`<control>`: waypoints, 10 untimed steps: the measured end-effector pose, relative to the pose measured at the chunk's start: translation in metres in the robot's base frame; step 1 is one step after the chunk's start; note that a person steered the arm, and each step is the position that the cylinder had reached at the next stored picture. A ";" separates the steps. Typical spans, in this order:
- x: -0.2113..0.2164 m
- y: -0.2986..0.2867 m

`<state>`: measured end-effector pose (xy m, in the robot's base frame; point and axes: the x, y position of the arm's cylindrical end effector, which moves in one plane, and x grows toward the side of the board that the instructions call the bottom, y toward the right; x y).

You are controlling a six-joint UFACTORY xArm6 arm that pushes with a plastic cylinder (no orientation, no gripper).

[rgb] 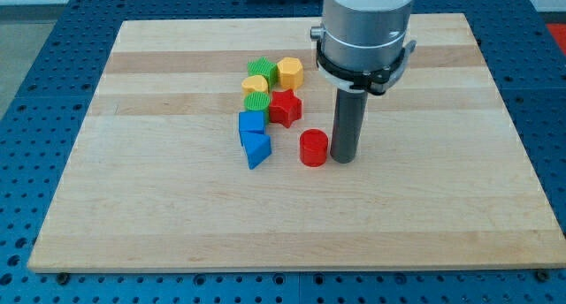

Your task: Place the red circle at the right side of the blue triangle

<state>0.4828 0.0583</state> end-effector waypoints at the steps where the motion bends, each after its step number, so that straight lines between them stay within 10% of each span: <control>1: 0.000 -0.008; 10: -0.005 0.023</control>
<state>0.4779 0.0816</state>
